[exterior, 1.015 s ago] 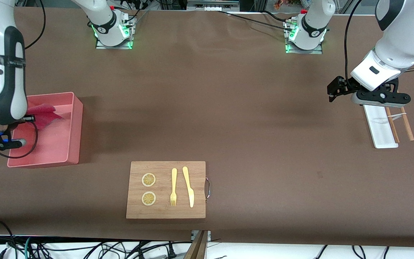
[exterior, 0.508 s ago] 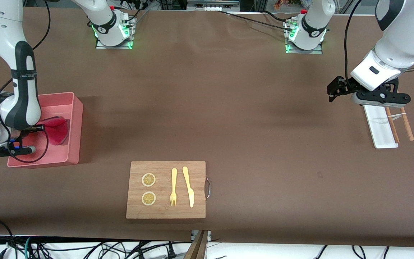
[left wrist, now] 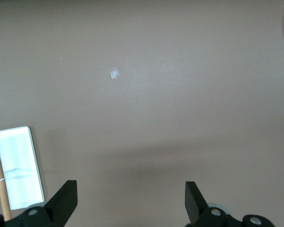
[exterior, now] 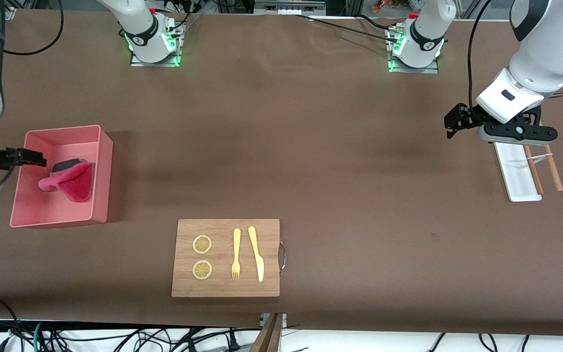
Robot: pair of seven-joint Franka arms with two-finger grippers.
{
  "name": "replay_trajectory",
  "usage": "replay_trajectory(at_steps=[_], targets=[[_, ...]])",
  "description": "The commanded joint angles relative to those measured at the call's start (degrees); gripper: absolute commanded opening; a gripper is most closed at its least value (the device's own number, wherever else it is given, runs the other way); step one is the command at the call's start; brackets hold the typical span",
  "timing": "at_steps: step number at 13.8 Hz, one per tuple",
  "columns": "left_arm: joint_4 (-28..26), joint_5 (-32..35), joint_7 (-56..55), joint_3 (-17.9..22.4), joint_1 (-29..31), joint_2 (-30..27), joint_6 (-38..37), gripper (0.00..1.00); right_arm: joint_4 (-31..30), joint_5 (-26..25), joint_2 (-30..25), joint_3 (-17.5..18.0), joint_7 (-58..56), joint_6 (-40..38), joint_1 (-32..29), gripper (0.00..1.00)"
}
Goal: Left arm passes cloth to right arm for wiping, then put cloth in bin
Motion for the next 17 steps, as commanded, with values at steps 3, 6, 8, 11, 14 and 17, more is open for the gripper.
replay_trajectory(at_steps=[3, 6, 8, 11, 14, 17], targets=[[0.9, -0.4, -0.2, -0.2, 0.0, 0.0, -1.1, 1.0, -0.9, -5.0, -9.3, 12.5, 7.7, -5.4, -3.1, 1.0], [0.9, -0.4, -0.2, -0.2, 0.0, 0.0, -1.1, 1.0, -0.9, -7.1, -12.6, 15.8, 7.8, -5.6, -5.1, 1.0], [0.9, -0.5, -0.1, -0.2, 0.1, 0.0, -1.1, 1.0, -1.0, -7.0, -14.9, 17.0, 7.5, -5.3, -5.7, 1.0], [0.9, -0.4, 0.5, -0.2, 0.4, 0.0, -1.1, 1.0, -1.0, -6.7, -15.3, 18.8, 8.5, -6.0, -7.3, 1.0], [0.9, -0.5, 0.2, -0.2, 0.4, 0.0, -1.1, 1.0, -1.2, -6.2, -15.9, 19.3, 14.6, -7.5, -7.7, 1.0], [0.9, -0.5, 0.4, -0.2, 0.4, 0.0, -1.1, 1.0, -1.0, -6.4, -15.7, 20.1, 16.0, -8.1, -7.8, 1.0]])
